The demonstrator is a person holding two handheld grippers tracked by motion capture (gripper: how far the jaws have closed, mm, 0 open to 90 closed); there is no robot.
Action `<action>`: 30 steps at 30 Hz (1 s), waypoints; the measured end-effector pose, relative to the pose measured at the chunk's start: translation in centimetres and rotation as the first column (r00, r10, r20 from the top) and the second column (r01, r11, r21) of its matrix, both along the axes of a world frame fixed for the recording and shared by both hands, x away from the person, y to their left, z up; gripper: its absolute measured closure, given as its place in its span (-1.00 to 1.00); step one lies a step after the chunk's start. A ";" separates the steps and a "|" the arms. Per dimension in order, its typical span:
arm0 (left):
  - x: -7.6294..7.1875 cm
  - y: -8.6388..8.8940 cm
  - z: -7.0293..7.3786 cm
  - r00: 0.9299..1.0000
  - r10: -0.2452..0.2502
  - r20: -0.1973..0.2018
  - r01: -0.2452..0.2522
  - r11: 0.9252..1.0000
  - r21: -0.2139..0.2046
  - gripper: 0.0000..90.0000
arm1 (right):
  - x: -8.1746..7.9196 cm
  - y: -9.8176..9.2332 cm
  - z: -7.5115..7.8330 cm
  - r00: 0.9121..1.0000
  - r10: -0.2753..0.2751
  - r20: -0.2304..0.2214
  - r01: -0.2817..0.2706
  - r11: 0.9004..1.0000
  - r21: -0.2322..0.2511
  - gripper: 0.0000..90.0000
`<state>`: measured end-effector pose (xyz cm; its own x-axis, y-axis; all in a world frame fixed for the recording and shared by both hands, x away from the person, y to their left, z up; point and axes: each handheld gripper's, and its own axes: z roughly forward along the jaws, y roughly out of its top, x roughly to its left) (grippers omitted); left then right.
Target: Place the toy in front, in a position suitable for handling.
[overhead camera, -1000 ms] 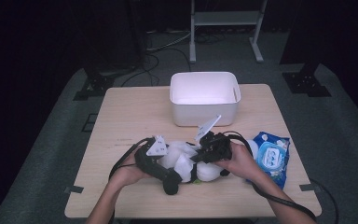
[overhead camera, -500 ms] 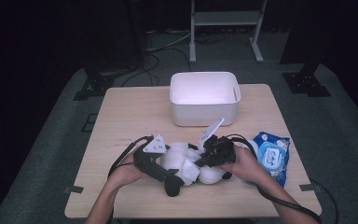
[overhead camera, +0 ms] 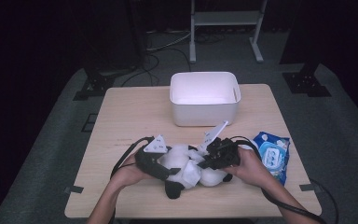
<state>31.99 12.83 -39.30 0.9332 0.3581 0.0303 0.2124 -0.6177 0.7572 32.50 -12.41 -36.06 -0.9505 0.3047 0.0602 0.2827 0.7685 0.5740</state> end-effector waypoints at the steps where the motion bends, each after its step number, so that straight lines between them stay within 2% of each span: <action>1: 0.0 0.0 0.0 1.000 -0.001 0.000 0.001 1.000 0.000 -0.61 | 0.0 -0.3 0.2 1.000 -0.008 0.006 0.008 1.000 0.001 0.75; 7: -0.1 0.1 0.0 1.000 -0.004 0.001 0.004 1.000 -0.002 -0.61 | -0.1 -2.5 1.0 0.999 -0.046 0.023 0.046 0.999 -0.009 0.74; 8: -0.1 0.1 0.0 1.000 -0.006 0.003 0.006 1.000 -0.004 -0.61 | -0.2 -3.5 1.1 0.997 -0.068 0.022 0.068 0.998 -0.011 0.75; 10: -0.1 0.2 0.0 1.000 -0.007 0.002 0.007 1.000 -0.007 -0.61 | -0.2 -3.9 1.0 0.997 -0.075 0.020 0.076 0.997 -0.011 0.74; 16: -0.1 0.2 0.0 1.000 -0.012 0.002 0.012 1.000 -0.009 -0.61 | -0.2 -6.9 0.3 0.991 -0.137 -0.008 0.136 0.990 -0.037 0.74; 18: -0.1 0.2 -0.1 1.000 -0.012 0.001 0.012 1.000 -0.013 -0.61 | -0.2 -8.1 -0.2 0.984 -0.179 -0.022 0.178 0.982 -0.063 0.74; 20: -0.1 0.2 -0.1 1.000 -0.013 0.002 0.014 1.000 -0.013 -0.61 | -0.1 -8.4 -0.4 0.982 -0.188 -0.024 0.186 0.980 -0.072 0.75; 23: -0.1 0.2 -0.1 1.000 -0.018 0.006 0.018 1.000 -0.010 -0.61 | 0.2 -9.4 -1.2 0.975 -0.220 -0.022 0.216 0.969 -0.120 0.74; 28: 0.0 0.1 0.0 1.000 -0.021 0.008 0.022 1.000 -0.011 -0.61 | 1.3 -9.6 -1.9 0.966 -0.260 0.012 0.257 0.949 -0.183 0.74; 30: 0.0 0.1 0.0 1.000 -0.023 0.010 0.023 1.000 -0.011 -0.61 | 1.5 -9.5 -1.9 0.966 -0.260 0.016 0.258 0.948 -0.187 0.74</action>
